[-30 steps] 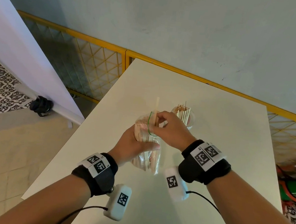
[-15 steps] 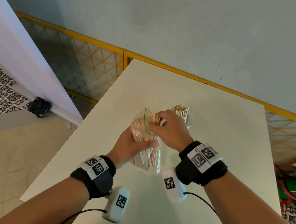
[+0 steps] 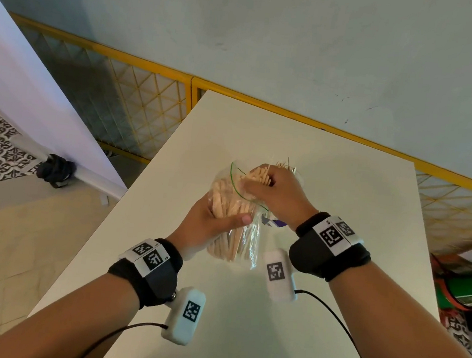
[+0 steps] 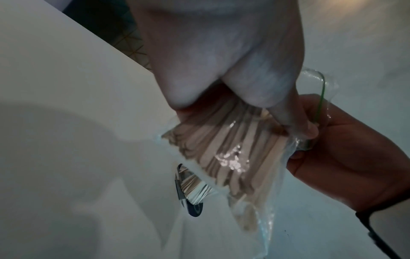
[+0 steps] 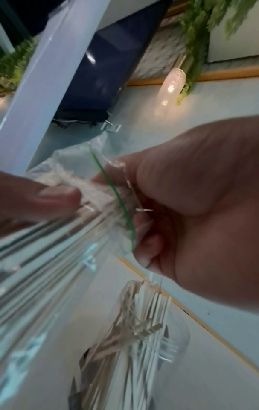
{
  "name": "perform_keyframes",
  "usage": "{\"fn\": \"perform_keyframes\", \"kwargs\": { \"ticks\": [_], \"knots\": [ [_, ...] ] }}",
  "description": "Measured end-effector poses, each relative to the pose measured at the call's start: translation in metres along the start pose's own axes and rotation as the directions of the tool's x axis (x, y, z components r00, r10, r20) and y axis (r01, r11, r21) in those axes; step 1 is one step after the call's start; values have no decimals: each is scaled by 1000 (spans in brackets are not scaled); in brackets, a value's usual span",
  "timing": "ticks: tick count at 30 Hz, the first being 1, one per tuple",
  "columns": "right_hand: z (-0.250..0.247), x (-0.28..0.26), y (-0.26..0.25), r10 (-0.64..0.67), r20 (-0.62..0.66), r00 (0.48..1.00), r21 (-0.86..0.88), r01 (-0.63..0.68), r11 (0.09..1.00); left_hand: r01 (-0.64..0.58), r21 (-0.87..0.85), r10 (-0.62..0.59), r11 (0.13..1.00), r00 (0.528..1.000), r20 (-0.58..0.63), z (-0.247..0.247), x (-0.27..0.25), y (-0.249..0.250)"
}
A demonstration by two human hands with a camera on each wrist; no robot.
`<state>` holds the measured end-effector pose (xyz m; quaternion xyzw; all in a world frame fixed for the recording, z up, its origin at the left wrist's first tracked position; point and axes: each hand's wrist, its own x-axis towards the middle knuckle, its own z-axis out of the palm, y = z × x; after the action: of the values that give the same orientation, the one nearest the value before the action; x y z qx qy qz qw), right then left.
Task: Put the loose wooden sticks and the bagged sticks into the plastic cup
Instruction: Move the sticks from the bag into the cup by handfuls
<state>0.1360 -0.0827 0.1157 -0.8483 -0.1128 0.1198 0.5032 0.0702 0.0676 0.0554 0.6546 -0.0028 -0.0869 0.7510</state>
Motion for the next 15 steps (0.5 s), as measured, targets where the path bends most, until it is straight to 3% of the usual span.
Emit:
{"fn": "perform_keyframes", "kwargs": {
  "ticks": [8,15],
  "knots": [
    [-12,-3,-1,-62,-69,996,46,65,997,21,-78,-15,997,997,72,-2,9,3],
    [-19,1,-2,-97,19,995,-172,99,980,52,157,-71,986,991,118,-11,12,1]
  ]
}}
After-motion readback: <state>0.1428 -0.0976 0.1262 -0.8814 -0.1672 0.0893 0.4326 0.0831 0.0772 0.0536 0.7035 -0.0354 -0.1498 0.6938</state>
